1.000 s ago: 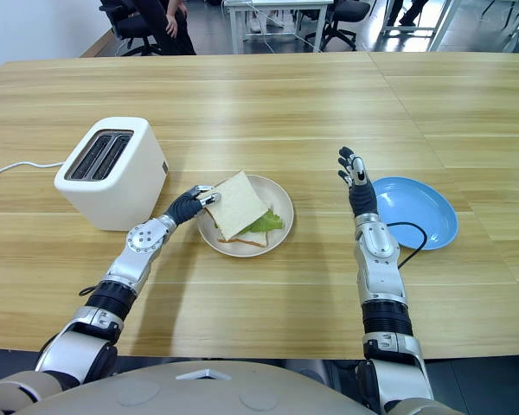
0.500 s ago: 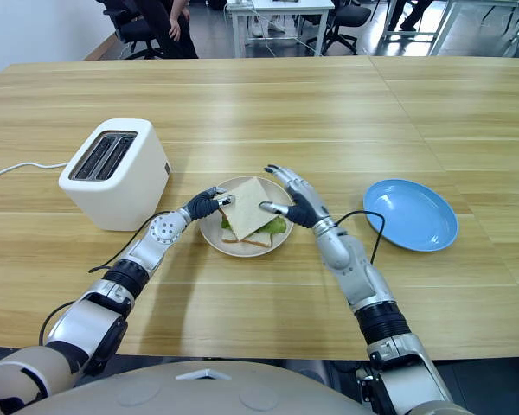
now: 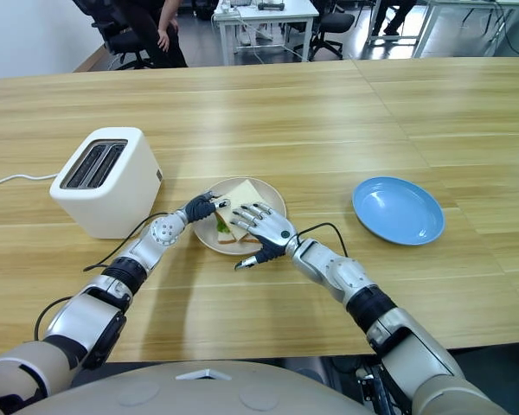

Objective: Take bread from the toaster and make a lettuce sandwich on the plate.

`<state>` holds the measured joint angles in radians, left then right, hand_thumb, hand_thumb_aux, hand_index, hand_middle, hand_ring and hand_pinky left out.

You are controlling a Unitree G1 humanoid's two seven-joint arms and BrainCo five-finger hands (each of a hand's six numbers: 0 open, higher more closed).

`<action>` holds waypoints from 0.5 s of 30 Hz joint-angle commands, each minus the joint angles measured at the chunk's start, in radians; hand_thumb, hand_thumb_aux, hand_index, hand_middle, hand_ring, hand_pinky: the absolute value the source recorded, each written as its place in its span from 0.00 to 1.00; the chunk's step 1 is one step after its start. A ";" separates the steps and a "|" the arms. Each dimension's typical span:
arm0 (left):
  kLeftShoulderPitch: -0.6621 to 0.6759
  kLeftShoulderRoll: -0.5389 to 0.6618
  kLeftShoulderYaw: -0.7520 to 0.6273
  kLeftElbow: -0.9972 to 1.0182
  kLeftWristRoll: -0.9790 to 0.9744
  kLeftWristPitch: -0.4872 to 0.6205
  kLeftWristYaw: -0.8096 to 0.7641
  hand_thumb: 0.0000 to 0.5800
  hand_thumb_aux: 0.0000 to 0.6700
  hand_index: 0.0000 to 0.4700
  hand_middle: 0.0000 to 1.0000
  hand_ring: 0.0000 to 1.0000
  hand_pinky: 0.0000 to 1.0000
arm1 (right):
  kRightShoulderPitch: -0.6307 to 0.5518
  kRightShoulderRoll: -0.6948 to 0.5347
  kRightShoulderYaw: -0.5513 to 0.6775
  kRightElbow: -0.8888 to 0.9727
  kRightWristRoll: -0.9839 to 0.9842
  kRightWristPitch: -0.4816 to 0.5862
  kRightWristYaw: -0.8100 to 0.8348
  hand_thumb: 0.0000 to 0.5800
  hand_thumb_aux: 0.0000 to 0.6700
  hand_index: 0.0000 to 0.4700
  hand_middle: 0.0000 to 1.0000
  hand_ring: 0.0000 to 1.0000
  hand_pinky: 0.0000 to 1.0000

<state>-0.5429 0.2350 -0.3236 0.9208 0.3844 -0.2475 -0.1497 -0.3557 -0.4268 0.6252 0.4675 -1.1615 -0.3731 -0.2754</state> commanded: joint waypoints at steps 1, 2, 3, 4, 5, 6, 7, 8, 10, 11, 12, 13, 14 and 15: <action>0.062 0.011 -0.024 0.050 0.020 0.033 -0.023 1.00 1.00 0.98 1.00 1.00 1.00 | 0.010 0.017 0.076 0.186 0.003 0.011 0.114 0.00 0.00 0.00 0.00 0.00 0.00; 0.066 0.016 -0.024 0.034 0.023 0.026 -0.021 1.00 1.00 0.98 1.00 1.00 1.00 | 0.012 0.022 0.083 0.218 0.021 0.010 0.159 0.00 0.00 0.00 0.00 0.00 0.00; 0.070 0.022 -0.030 0.013 0.031 0.013 -0.020 1.00 1.00 0.98 1.00 1.00 1.00 | 0.013 0.023 0.094 0.245 0.029 0.010 0.191 0.00 0.00 0.00 0.00 0.00 0.00; 0.078 0.029 -0.034 -0.021 0.037 -0.002 -0.013 0.96 0.80 0.79 1.00 1.00 1.00 | 0.016 0.027 0.098 0.269 0.049 0.007 0.217 0.00 0.00 0.00 0.00 0.00 0.00; 0.084 0.037 -0.036 -0.059 0.048 -0.014 0.005 0.00 0.00 0.00 0.00 0.00 0.00 | 0.017 0.029 0.102 0.288 0.067 0.002 0.232 0.00 0.00 0.00 0.00 0.00 0.00; 0.090 0.047 -0.038 -0.100 0.061 -0.025 0.026 0.00 0.00 0.00 0.00 0.00 0.00 | 0.016 0.031 0.105 0.301 0.079 -0.001 0.239 0.00 0.00 0.00 0.00 0.00 0.00; 0.097 0.059 -0.037 -0.151 0.077 -0.038 0.055 0.00 0.00 0.00 0.00 0.00 0.00 | 0.018 0.032 0.108 0.308 0.088 0.000 0.245 0.00 0.00 0.00 0.00 0.00 0.00; 0.101 0.076 -0.038 -0.204 0.112 -0.038 0.102 0.00 0.00 0.00 0.00 0.00 0.00 | 0.018 0.031 0.111 0.313 0.097 -0.002 0.250 0.00 0.00 0.00 0.00 0.00 0.00; 0.109 0.122 -0.043 -0.323 0.221 -0.014 0.228 0.00 0.00 0.00 0.00 0.00 0.00 | 0.019 0.030 0.117 0.311 0.112 -0.006 0.252 0.00 0.00 0.00 0.00 0.00 0.00; 0.114 0.151 -0.050 -0.389 0.293 0.017 0.283 0.00 0.00 0.00 0.00 0.00 0.00 | 0.020 0.029 0.120 0.308 0.120 -0.009 0.253 0.00 0.00 0.00 0.00 0.00 0.00; 0.118 0.169 -0.055 -0.431 0.339 0.039 0.315 0.00 0.00 0.00 0.00 0.00 0.00 | 0.020 0.028 0.122 0.305 0.126 -0.010 0.254 0.00 0.00 0.00 0.00 0.00 0.00; 0.122 0.185 -0.059 -0.468 0.387 0.070 0.344 0.00 0.00 0.00 0.00 0.00 0.00 | 0.019 0.027 0.125 0.304 0.130 -0.009 0.254 0.00 0.00 0.00 0.00 0.00 0.00; 0.122 0.198 -0.064 -0.493 0.431 0.099 0.367 0.00 0.00 0.00 0.00 0.00 0.00 | 0.019 0.027 0.126 0.303 0.134 -0.008 0.254 0.00 0.00 0.00 0.00 0.00 0.00; 0.125 0.208 -0.066 -0.515 0.466 0.124 0.386 0.00 0.00 0.00 0.00 0.00 0.00 | 0.019 0.028 0.127 0.303 0.137 -0.008 0.255 0.00 0.00 0.00 0.00 0.00 0.00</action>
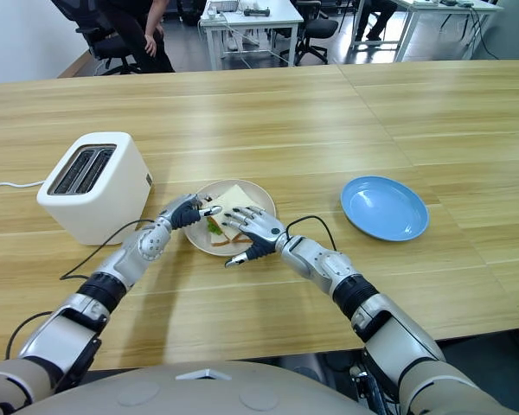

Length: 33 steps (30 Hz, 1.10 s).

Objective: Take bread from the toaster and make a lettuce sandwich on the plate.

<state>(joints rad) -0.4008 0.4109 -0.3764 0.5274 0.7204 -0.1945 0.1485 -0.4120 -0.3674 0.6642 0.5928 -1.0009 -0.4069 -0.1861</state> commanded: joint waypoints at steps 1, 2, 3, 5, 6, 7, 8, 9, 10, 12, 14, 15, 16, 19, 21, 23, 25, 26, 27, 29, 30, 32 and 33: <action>-0.014 0.044 -0.014 -0.147 0.166 0.099 0.110 0.00 0.00 0.00 0.00 0.00 0.00 | 0.075 -0.032 0.088 0.178 -0.021 0.026 0.167 0.00 0.00 0.00 0.00 0.00 0.00; -0.011 0.054 -0.015 -0.167 0.195 0.123 0.125 0.00 0.00 0.00 0.00 0.00 0.00 | 0.076 -0.032 0.088 0.178 -0.019 0.026 0.168 0.00 0.00 0.00 0.00 0.00 0.00; -0.006 0.062 -0.009 -0.183 0.213 0.144 0.139 0.00 0.00 0.00 0.00 0.00 0.00 | 0.075 -0.031 0.090 0.177 -0.017 0.026 0.170 0.00 0.00 0.00 0.00 0.00 0.00; 0.004 0.070 0.008 -0.203 0.226 0.172 0.157 0.00 0.00 0.00 0.00 0.00 0.00 | 0.077 -0.030 0.092 0.173 -0.011 0.025 0.173 0.00 0.00 0.00 0.00 0.00 0.00; 0.013 0.076 0.019 -0.217 0.226 0.178 0.167 0.00 0.00 0.00 0.00 0.00 0.00 | 0.078 -0.029 0.094 0.171 -0.009 0.024 0.174 0.00 0.00 0.00 0.00 0.00 0.00; 0.022 0.079 0.033 -0.233 0.221 0.184 0.174 0.00 0.00 0.00 0.00 0.00 0.00 | 0.078 -0.029 0.094 0.169 -0.008 0.023 0.174 0.00 0.00 0.00 0.00 0.00 0.00; 0.031 0.083 0.043 -0.247 0.213 0.184 0.180 0.00 0.00 0.00 0.00 0.00 0.00 | 0.079 -0.030 0.095 0.164 -0.008 0.024 0.168 0.00 0.00 0.00 0.00 0.00 0.00; 0.039 0.086 0.052 -0.260 0.205 0.181 0.185 0.00 0.00 0.00 0.00 0.00 0.00 | 0.080 -0.032 0.093 0.155 -0.007 0.024 0.160 0.00 0.00 0.00 0.00 0.00 0.00; 0.046 0.088 0.057 -0.270 0.198 0.177 0.188 0.00 0.00 0.00 0.00 0.00 0.00 | 0.080 -0.035 0.088 0.142 -0.004 0.024 0.147 0.00 0.00 0.00 0.00 0.00 0.00; 0.061 0.084 0.072 -0.283 0.152 0.139 0.178 0.00 0.00 0.00 0.00 0.00 0.00 | 0.077 -0.046 0.057 0.091 0.011 0.023 0.100 0.00 0.00 0.00 0.00 0.00 0.00; 0.076 0.073 0.090 -0.287 0.093 0.099 0.165 0.00 0.00 0.00 0.00 0.00 0.00 | 0.072 -0.066 0.011 0.000 0.020 0.003 0.000 0.00 0.00 0.00 0.00 0.00 0.00; 0.084 0.066 0.102 -0.283 0.047 0.066 0.153 0.00 0.00 0.00 0.00 0.00 0.00 | 0.074 -0.080 -0.021 -0.065 0.030 -0.015 -0.063 0.00 0.00 0.00 0.00 0.00 0.00; 0.095 0.056 0.115 -0.281 -0.017 0.027 0.127 0.00 0.00 0.00 0.00 0.00 0.00 | 0.091 -0.097 -0.087 -0.175 0.063 -0.059 -0.158 0.00 0.00 0.00 0.00 0.00 0.00; 0.138 0.038 0.165 -0.298 -0.234 -0.083 0.009 0.00 0.00 0.00 0.00 0.00 0.00 | 0.157 -0.135 -0.280 -0.417 0.183 -0.178 -0.347 0.00 0.00 0.00 0.00 0.00 0.00; 0.168 0.040 0.209 -0.334 -0.377 -0.135 -0.080 0.96 0.79 0.77 0.81 0.81 0.81 | 0.192 -0.152 -0.350 -0.465 0.237 -0.210 -0.367 0.00 0.00 0.00 0.00 0.00 0.00; 0.199 0.066 0.252 -0.387 -0.469 -0.129 -0.161 1.00 1.00 0.98 1.00 1.00 1.00 | 0.225 -0.167 -0.403 -0.485 0.318 -0.232 -0.330 0.02 0.01 0.01 0.20 0.20 0.20; 0.237 0.119 0.281 -0.467 -0.536 -0.074 -0.272 1.00 1.00 0.98 1.00 1.00 1.00 | 0.248 -0.189 -0.416 -0.483 0.460 -0.244 -0.204 1.00 1.00 0.98 1.00 1.00 1.00; 0.251 0.136 0.289 -0.499 -0.560 -0.052 -0.315 1.00 1.00 0.98 1.00 1.00 1.00 | 0.256 -0.195 -0.420 -0.485 0.502 -0.244 -0.161 1.00 1.00 0.98 1.00 1.00 1.00; 0.280 0.173 0.287 -0.553 -0.590 -0.017 -0.394 1.00 1.00 0.98 1.00 1.00 1.00 | 0.268 -0.209 -0.420 -0.494 0.551 -0.228 -0.081 1.00 1.00 0.98 1.00 1.00 1.00; 0.356 0.264 0.258 -0.651 -0.626 0.048 -0.556 1.00 1.00 0.98 1.00 1.00 1.00 | 0.297 -0.255 -0.401 -0.517 0.612 -0.188 0.076 1.00 1.00 0.98 1.00 1.00 1.00; 0.398 0.310 0.246 -0.697 -0.634 0.076 -0.622 1.00 1.00 0.98 1.00 1.00 1.00 | 0.318 -0.284 -0.383 -0.530 0.642 -0.148 0.179 1.00 1.00 0.98 1.00 1.00 1.00; 0.469 0.377 0.231 -0.773 -0.669 0.129 -0.730 1.00 1.00 0.98 1.00 1.00 1.00 | 0.366 -0.336 -0.343 -0.567 0.688 -0.063 0.366 1.00 1.00 0.98 1.00 1.00 1.00; 0.495 0.399 0.224 -0.797 -0.680 0.150 -0.769 1.00 1.00 0.98 1.00 1.00 1.00 | 0.387 -0.354 -0.326 -0.585 0.709 -0.027 0.439 1.00 1.00 0.98 1.00 1.00 1.00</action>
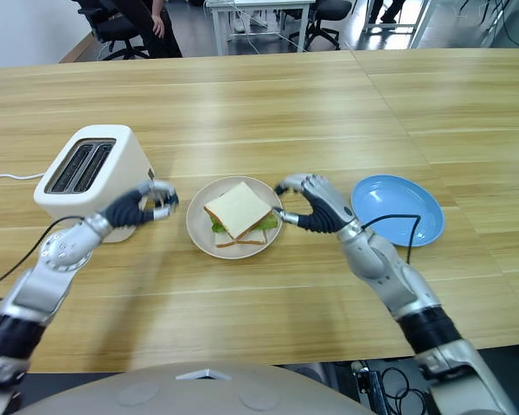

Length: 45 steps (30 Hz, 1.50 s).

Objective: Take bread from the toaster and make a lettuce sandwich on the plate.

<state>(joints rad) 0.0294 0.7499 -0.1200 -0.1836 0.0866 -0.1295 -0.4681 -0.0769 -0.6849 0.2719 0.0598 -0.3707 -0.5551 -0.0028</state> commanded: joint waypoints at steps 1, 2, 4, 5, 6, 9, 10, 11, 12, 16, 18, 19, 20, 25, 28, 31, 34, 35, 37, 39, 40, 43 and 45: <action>0.093 0.079 -0.043 -0.100 -0.052 0.108 -0.191 1.00 1.00 0.98 1.00 1.00 1.00 | 0.069 -0.051 0.089 -0.067 0.087 0.144 0.322 1.00 1.00 0.98 1.00 1.00 1.00; 0.116 0.092 -0.059 -0.105 -0.054 0.132 -0.228 1.00 1.00 0.98 1.00 1.00 1.00 | 0.085 -0.054 0.109 -0.082 0.105 0.168 0.380 1.00 1.00 0.98 1.00 1.00 1.00; 0.128 0.093 -0.090 -0.091 -0.045 0.173 -0.268 1.00 1.00 0.98 1.00 1.00 1.00 | 0.100 -0.043 0.139 -0.101 0.122 0.198 0.458 1.00 1.00 0.98 1.00 1.00 1.00; 0.114 0.079 -0.110 -0.069 -0.031 0.185 -0.276 1.00 1.00 0.98 1.00 1.00 1.00 | 0.101 -0.029 0.153 -0.099 0.120 0.210 0.482 1.00 1.00 0.98 1.00 1.00 1.00; 0.092 0.054 -0.131 -0.037 -0.016 0.197 -0.276 1.00 1.00 0.98 1.00 1.00 1.00 | 0.098 -0.014 0.171 -0.087 0.105 0.220 0.503 1.00 1.00 0.98 1.00 1.00 1.00; 0.020 -0.011 -0.223 0.071 0.077 0.233 -0.268 1.00 1.00 0.98 1.00 1.00 1.00 | 0.080 0.036 0.213 -0.025 0.057 0.233 0.535 1.00 1.00 0.98 1.00 1.00 1.00; -0.003 -0.037 -0.252 0.103 0.105 0.240 -0.263 1.00 1.00 0.98 1.00 1.00 1.00 | 0.068 0.053 0.225 0.004 0.035 0.233 0.534 1.00 1.00 0.98 1.00 1.00 1.00; -0.026 -0.062 -0.280 0.133 0.134 0.244 -0.257 1.00 1.00 0.98 1.00 1.00 1.00 | 0.054 0.070 0.236 0.036 0.016 0.228 0.531 1.00 1.00 0.98 1.00 1.00 1.00; -0.046 -0.086 -0.300 0.160 0.154 0.245 -0.251 1.00 1.00 0.98 1.00 1.00 1.00 | 0.039 0.089 0.243 0.071 0.007 0.221 0.530 1.00 1.00 0.98 1.00 1.00 1.00; -0.157 -0.168 -0.367 0.356 0.285 0.253 -0.167 1.00 1.00 0.98 1.00 1.00 1.00 | -0.046 0.198 0.235 0.256 0.020 0.183 0.487 1.00 1.00 0.98 1.00 1.00 1.00; -0.216 -0.196 -0.383 0.468 0.339 0.239 -0.112 1.00 1.00 0.98 1.00 1.00 1.00 | -0.110 0.238 0.233 0.368 -0.015 0.153 0.433 1.00 1.00 0.98 1.00 1.00 1.00; -0.241 -0.209 -0.383 0.517 0.350 0.224 -0.088 1.00 1.00 0.98 1.00 1.00 1.00 | -0.145 0.264 0.226 0.429 -0.013 0.132 0.412 1.00 1.00 0.98 1.00 1.00 1.00; -0.265 -0.220 -0.381 0.560 0.361 0.207 -0.062 1.00 1.00 0.98 1.00 1.00 1.00 | -0.181 0.290 0.218 0.491 -0.005 0.106 0.395 1.00 1.00 0.98 1.00 1.00 1.00; -0.400 -0.264 -0.349 0.767 0.414 0.106 0.152 0.24 0.13 0.13 1.00 1.00 1.00 | -0.370 0.404 0.182 0.799 -0.015 -0.036 0.233 1.00 1.00 0.98 1.00 1.00 1.00; -0.468 -0.286 -0.324 0.866 0.433 0.064 0.275 0.00 0.00 0.00 0.56 0.56 0.56 | -0.454 0.422 0.184 0.923 -0.080 -0.086 0.069 1.00 1.00 0.98 1.00 1.00 1.00; -0.498 -0.296 -0.299 0.910 0.434 0.040 0.348 0.00 0.00 0.00 0.00 0.00 0.00 | -0.496 0.415 0.201 0.973 -0.148 -0.112 -0.076 1.00 1.00 0.98 1.00 1.00 1.00; -0.479 -0.295 -0.252 0.876 0.386 -0.001 0.367 0.00 0.00 0.00 0.00 0.00 0.00 | -0.490 0.385 0.207 0.944 -0.196 -0.150 -0.162 0.00 0.00 0.00 0.00 0.00 0.00; -0.463 -0.291 -0.227 0.846 0.366 -0.011 0.373 0.00 0.00 0.00 0.00 0.00 0.00 | -0.474 0.370 0.195 0.915 -0.186 -0.175 -0.164 0.00 0.00 0.00 0.00 0.00 0.00; -0.431 -0.284 -0.175 0.784 0.330 -0.028 0.387 0.00 0.00 0.00 0.00 0.00 0.00 | -0.431 0.328 0.159 0.833 -0.163 -0.210 -0.173 0.00 0.00 0.00 0.00 0.00 0.00; -0.394 -0.282 -0.114 0.709 0.284 -0.068 0.411 0.00 0.00 0.00 0.00 0.00 0.00 | -0.365 0.279 0.103 0.712 -0.117 -0.216 -0.168 0.00 0.00 0.00 0.00 0.00 0.00; -0.381 -0.284 -0.089 0.679 0.272 -0.089 0.432 0.00 0.00 0.00 0.00 0.00 0.00 | -0.337 0.268 0.074 0.661 -0.085 -0.207 -0.154 0.00 0.00 0.00 0.00 0.00 0.00; -0.364 -0.325 0.039 0.614 0.157 -0.196 0.504 0.00 0.00 0.00 0.00 0.00 0.00 | -0.249 0.277 -0.029 0.471 0.092 -0.148 -0.090 0.00 0.00 0.00 0.00 0.00 0.00; -0.369 -0.357 0.098 0.610 0.096 -0.269 0.536 0.00 0.00 0.00 0.00 0.00 0.00 | -0.219 0.301 -0.077 0.390 0.192 -0.109 -0.053 0.00 0.00 0.00 0.00 0.00 0.00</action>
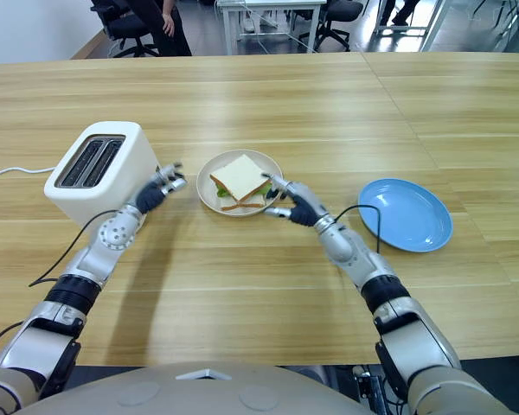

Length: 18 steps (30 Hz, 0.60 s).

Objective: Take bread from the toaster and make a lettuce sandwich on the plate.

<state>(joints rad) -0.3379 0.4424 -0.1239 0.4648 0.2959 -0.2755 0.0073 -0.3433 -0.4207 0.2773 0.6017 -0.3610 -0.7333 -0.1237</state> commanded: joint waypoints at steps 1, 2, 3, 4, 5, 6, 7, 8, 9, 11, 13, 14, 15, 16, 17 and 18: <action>-0.010 -0.071 0.121 -0.032 -0.146 -0.146 0.057 0.00 0.00 0.00 0.00 0.00 0.00 | 0.056 0.058 -0.105 -0.182 0.240 0.097 0.090 0.00 0.00 0.00 0.00 0.00 0.00; -0.020 -0.087 0.133 -0.016 -0.165 -0.163 0.051 0.00 0.00 0.00 0.00 0.00 0.00 | 0.057 0.074 -0.123 -0.194 0.276 0.116 0.107 0.00 0.00 0.00 0.00 0.00 0.00; -0.036 -0.117 0.152 0.006 -0.201 -0.190 0.047 0.00 0.00 0.00 0.00 0.00 0.00 | 0.053 0.104 -0.149 -0.198 0.335 0.146 0.127 0.00 0.00 0.00 0.00 0.00 0.00; -0.053 -0.144 0.165 0.031 -0.233 -0.210 0.038 0.00 0.00 0.00 0.00 0.00 0.00 | 0.045 0.135 -0.177 -0.191 0.396 0.173 0.145 0.00 0.00 0.00 0.00 0.00 0.00; -0.068 -0.161 0.173 0.059 -0.251 -0.226 0.032 0.00 0.00 0.00 0.00 0.00 0.00 | 0.033 0.157 -0.197 -0.174 0.432 0.189 0.160 0.00 0.00 0.00 0.00 0.00 0.00; -0.085 -0.184 0.184 0.088 -0.272 -0.247 0.027 0.00 0.00 0.00 0.00 0.00 0.00 | 0.018 0.196 -0.231 -0.155 0.517 0.220 0.199 0.00 0.00 0.00 0.00 0.00 0.00; -0.100 -0.199 0.189 0.118 -0.284 -0.258 0.020 0.00 0.00 0.00 0.00 0.00 0.00 | 0.002 0.224 -0.262 -0.128 0.571 0.240 0.220 0.00 0.00 0.00 0.00 0.00 0.00; -0.115 -0.209 0.191 0.147 -0.288 -0.268 0.015 0.00 0.00 0.00 0.00 0.00 0.00 | -0.014 0.242 -0.283 -0.096 0.597 0.248 0.233 0.00 0.00 0.00 0.00 0.00 0.00; -0.133 -0.220 0.201 0.180 -0.296 -0.289 0.018 0.00 0.00 0.00 0.00 0.00 0.00 | -0.037 0.266 -0.315 -0.053 0.638 0.257 0.262 0.00 0.00 0.00 0.00 0.00 0.00; -0.163 -0.234 0.224 0.235 -0.322 -0.311 0.012 0.00 0.00 0.00 0.00 0.00 0.00 | -0.079 0.286 -0.359 0.031 0.664 0.261 0.280 0.00 0.00 0.00 0.00 0.00 0.00; -0.189 -0.242 0.243 0.287 -0.348 -0.328 -0.005 0.00 0.00 0.00 0.00 0.00 0.00 | -0.114 0.289 -0.382 0.107 0.647 0.243 0.287 0.00 0.00 0.00 0.00 0.00 0.00; -0.204 -0.244 0.250 0.318 -0.360 -0.331 -0.017 0.00 0.00 0.00 0.00 0.00 0.00 | -0.131 0.290 -0.391 0.144 0.641 0.234 0.293 0.00 0.00 0.00 0.00 0.00 0.00; -0.219 -0.245 0.256 0.350 -0.367 -0.337 -0.028 0.00 0.00 0.00 0.00 0.00 0.00 | -0.149 0.291 -0.397 0.181 0.633 0.225 0.298 0.00 0.00 0.00 0.00 0.00 0.00; -0.231 -0.248 0.264 0.376 -0.375 -0.346 -0.033 0.00 0.00 0.00 0.00 0.00 0.00 | -0.164 0.292 -0.402 0.213 0.624 0.215 0.297 0.00 0.00 0.00 0.00 0.00 0.00; -0.241 -0.249 0.270 0.400 -0.379 -0.355 -0.037 0.00 0.00 0.00 0.00 0.00 0.00 | -0.178 0.294 -0.410 0.242 0.620 0.206 0.301 0.00 0.00 0.00 0.00 0.00 0.00; -0.250 -0.250 0.275 0.420 -0.381 -0.364 -0.041 0.00 0.00 0.00 0.00 0.00 0.00 | -0.190 0.297 -0.417 0.266 0.619 0.201 0.308 0.00 0.00 0.00 0.00 0.00 0.00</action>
